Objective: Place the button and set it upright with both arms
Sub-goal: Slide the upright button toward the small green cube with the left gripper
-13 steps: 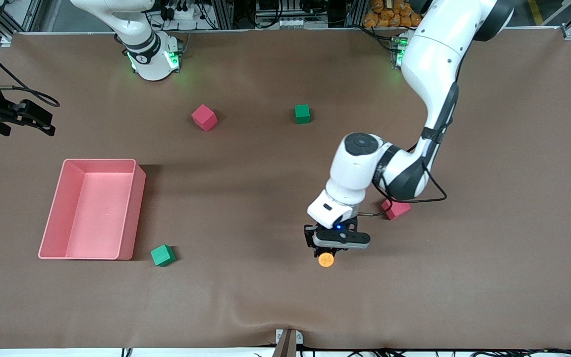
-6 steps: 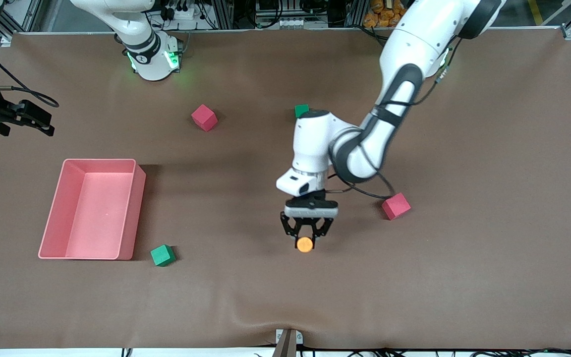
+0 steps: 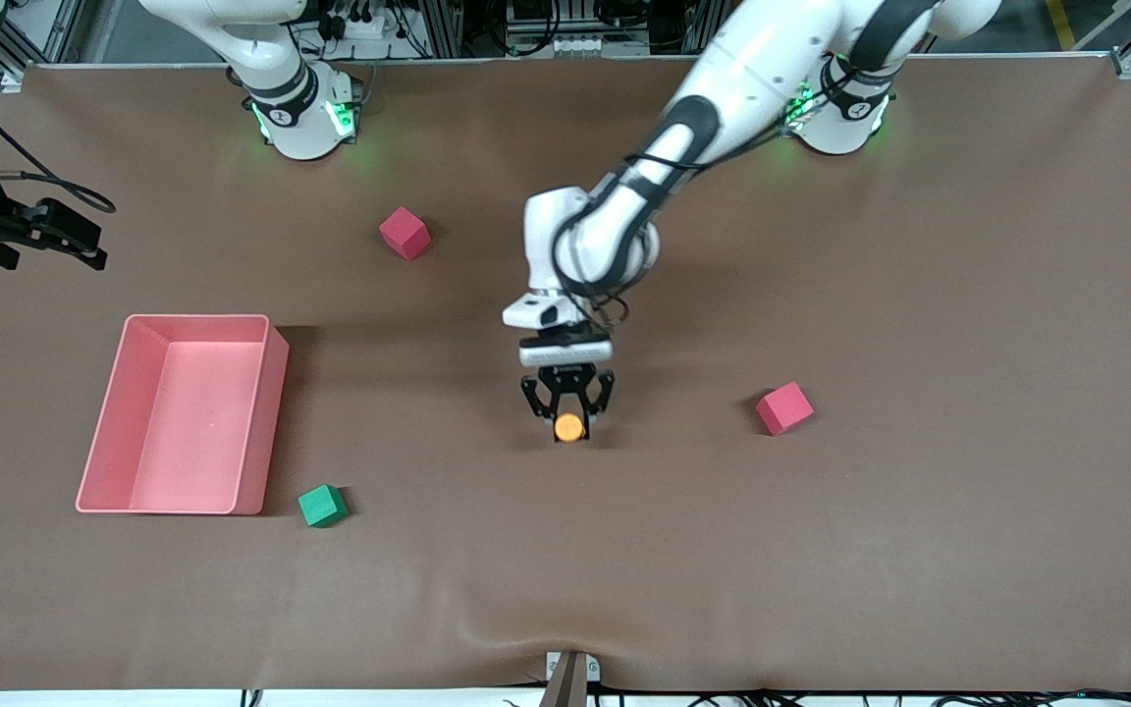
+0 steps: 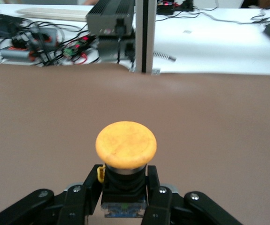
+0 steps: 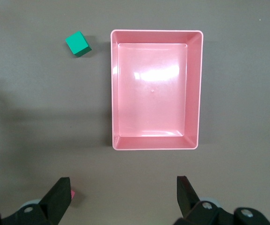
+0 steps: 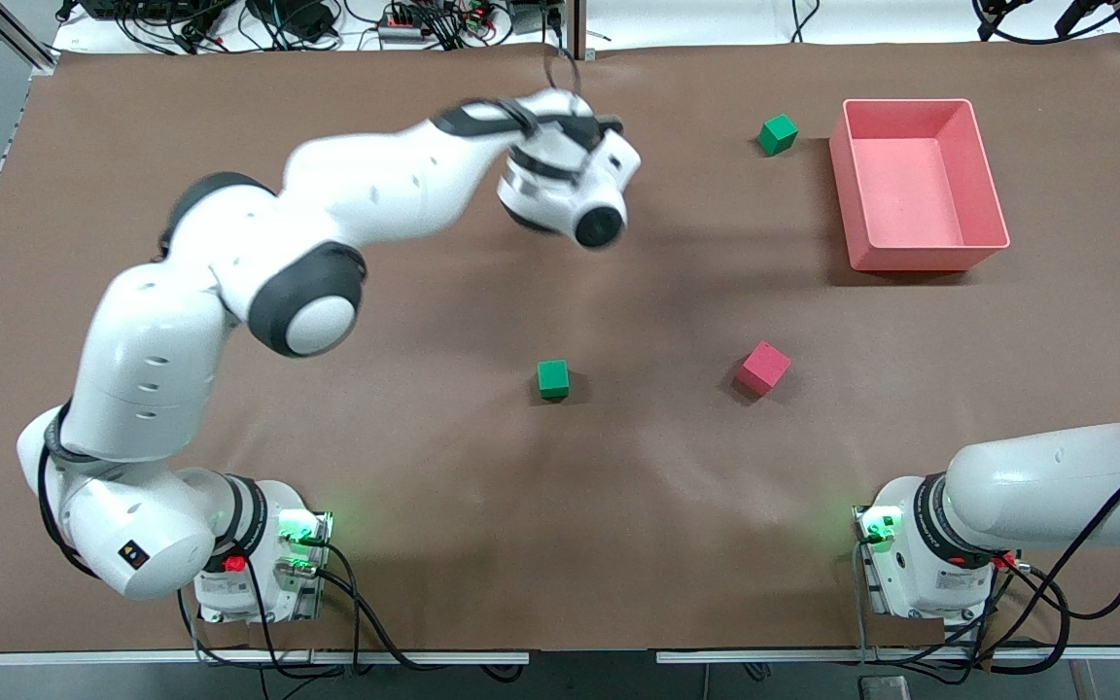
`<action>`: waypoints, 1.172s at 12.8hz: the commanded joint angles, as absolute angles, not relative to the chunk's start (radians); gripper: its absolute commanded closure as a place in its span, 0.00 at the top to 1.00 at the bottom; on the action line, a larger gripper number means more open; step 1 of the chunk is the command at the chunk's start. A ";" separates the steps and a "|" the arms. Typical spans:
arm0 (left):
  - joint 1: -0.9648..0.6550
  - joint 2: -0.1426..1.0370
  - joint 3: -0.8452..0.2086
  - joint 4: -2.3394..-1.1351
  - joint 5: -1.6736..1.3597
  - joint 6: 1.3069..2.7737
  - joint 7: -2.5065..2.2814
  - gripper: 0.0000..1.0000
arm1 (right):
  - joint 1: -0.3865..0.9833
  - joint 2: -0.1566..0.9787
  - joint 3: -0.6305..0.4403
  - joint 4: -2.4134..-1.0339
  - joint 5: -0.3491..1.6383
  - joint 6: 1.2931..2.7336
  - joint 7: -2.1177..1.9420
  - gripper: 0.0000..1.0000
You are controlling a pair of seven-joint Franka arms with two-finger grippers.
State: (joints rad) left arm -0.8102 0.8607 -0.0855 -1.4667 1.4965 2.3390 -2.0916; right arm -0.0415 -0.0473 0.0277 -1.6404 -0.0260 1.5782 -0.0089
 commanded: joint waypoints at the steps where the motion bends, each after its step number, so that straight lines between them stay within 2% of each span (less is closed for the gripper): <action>1: -0.882 0.896 -0.072 -1.465 1.542 2.237 -2.236 0.00 | -0.066 -0.040 0.040 -1.626 -0.012 1.565 -0.018 1.00; 4: -0.939 0.946 -0.072 -1.463 1.581 2.153 -2.333 0.00 | -0.069 -0.040 0.040 -1.628 -0.012 1.565 -0.017 1.00; 8: -0.959 0.946 -0.072 -1.466 1.609 2.135 -2.430 0.00 | -0.069 -0.040 0.040 -1.628 -0.012 1.563 -0.017 1.00; 15: -1.002 0.985 -0.074 -1.468 1.634 2.014 -2.448 0.00 | -0.069 -0.038 0.040 -1.628 -0.012 1.562 -0.017 1.00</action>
State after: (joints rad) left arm -0.9826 0.9771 -0.0828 -1.4741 1.6089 2.0445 -2.4224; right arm -0.0462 -0.0455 0.0274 -1.6404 -0.0260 1.5729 -0.0089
